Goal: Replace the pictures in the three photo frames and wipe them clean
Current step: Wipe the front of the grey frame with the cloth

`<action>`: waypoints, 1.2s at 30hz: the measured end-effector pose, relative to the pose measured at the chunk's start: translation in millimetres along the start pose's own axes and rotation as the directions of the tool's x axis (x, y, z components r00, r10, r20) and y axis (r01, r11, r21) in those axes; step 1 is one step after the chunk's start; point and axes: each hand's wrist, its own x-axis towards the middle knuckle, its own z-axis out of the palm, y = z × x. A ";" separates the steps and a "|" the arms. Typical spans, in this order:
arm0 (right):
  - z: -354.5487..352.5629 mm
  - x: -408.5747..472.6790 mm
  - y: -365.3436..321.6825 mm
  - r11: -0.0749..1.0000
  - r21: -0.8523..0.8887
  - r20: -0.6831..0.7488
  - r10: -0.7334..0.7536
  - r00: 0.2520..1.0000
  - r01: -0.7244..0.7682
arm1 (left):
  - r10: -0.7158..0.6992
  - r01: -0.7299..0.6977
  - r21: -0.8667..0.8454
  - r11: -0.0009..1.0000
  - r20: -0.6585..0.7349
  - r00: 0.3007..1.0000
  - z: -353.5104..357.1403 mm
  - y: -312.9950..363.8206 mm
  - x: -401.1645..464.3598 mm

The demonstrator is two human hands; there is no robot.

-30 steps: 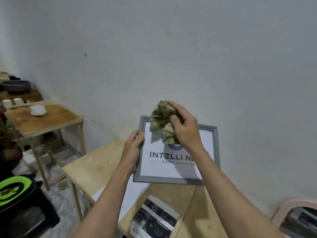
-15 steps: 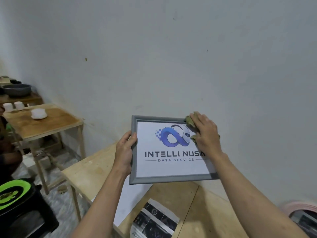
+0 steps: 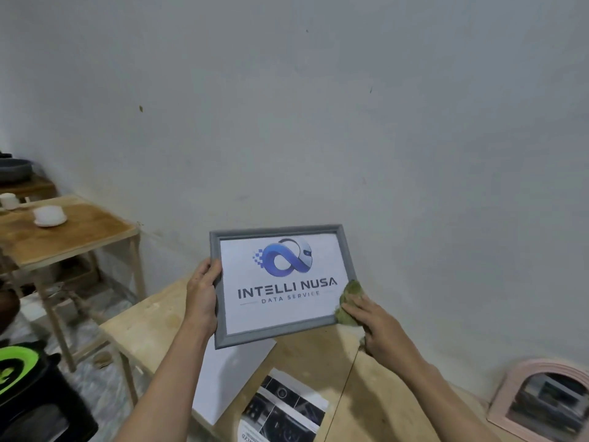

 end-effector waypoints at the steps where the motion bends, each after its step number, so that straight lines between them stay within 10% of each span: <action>1: -7.0 2.4 -6.2 0.994 0.090 0.049 0.053 0.997 -0.057 | -0.011 0.011 0.033 0.999 0.000 1.000 -1.4 -1.4 -0.2; 5: -51.8 46.3 -57.0 0.897 0.435 -0.171 0.163 0.972 -0.074 | -0.094 0.093 0.046 0.995 0.029 0.995 1.2 -8.3 -4.5; 8: -51.2 96.6 -92.8 0.927 0.371 -0.314 0.069 0.947 0.055 | -0.135 0.134 0.016 0.991 0.144 0.980 24.4 -9.0 -15.6; 12: 3.5 128.4 -129.6 0.967 0.034 -0.095 -0.250 0.964 0.254 | -0.102 0.115 -0.047 0.992 0.219 0.970 49.8 -5.0 -17.1; 19: 56.9 71.9 -145.4 0.906 0.232 0.200 -0.400 0.894 0.353 | -0.102 0.105 -0.099 0.990 0.029 0.994 3.2 -5.8 6.5; 26: 30.7 57.8 -139.1 0.918 0.395 0.568 -0.228 0.791 -0.019 | -0.065 0.068 0.090 0.994 -0.037 0.997 -12.6 -6.0 14.8; 32: -17.2 139.7 -85.3 0.893 0.444 -0.077 -0.036 0.996 0.067 | -0.068 0.065 0.126 0.990 0.020 0.998 5.6 -19.1 15.8; 36: 17.3 136.9 -47.1 0.965 0.105 0.027 -0.244 0.969 0.240 | -0.063 0.061 0.035 0.998 0.042 0.997 20.0 -27.2 21.7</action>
